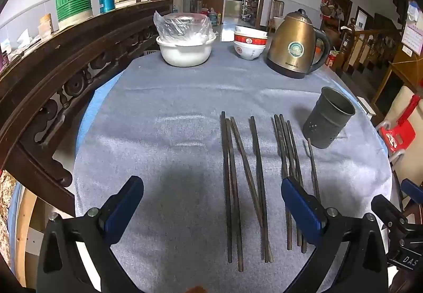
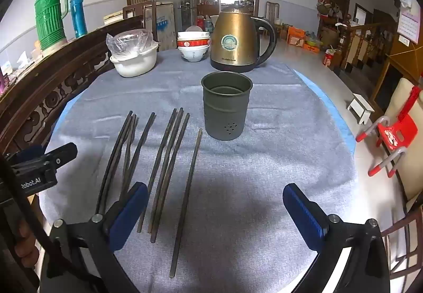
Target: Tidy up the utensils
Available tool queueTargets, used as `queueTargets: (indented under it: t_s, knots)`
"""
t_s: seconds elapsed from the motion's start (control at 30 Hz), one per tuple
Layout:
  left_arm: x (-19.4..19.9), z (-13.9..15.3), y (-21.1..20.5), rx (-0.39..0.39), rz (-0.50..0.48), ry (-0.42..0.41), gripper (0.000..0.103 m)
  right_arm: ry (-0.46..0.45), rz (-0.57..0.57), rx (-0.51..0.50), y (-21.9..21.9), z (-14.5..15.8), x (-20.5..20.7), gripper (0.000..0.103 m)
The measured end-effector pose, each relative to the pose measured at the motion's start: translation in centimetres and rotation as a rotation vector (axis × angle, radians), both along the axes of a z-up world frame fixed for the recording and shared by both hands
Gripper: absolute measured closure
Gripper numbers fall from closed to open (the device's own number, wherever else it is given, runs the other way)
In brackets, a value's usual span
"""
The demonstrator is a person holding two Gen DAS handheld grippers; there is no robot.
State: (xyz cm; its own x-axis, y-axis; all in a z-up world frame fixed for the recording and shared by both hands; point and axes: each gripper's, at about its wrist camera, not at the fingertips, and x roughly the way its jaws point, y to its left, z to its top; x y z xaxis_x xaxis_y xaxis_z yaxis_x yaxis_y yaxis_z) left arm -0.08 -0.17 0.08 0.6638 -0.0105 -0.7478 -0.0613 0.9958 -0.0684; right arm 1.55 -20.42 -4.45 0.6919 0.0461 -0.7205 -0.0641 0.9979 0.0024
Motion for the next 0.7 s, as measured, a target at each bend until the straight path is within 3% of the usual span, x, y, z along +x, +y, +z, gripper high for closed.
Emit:
queueTargets:
  t_s: [0.7]
  knots:
    - [-0.27,-0.27,-0.76,0.014,-0.037,0.019,0.0,-0.01,0.001,-0.004,-0.08,0.15,-0.38,0.0]
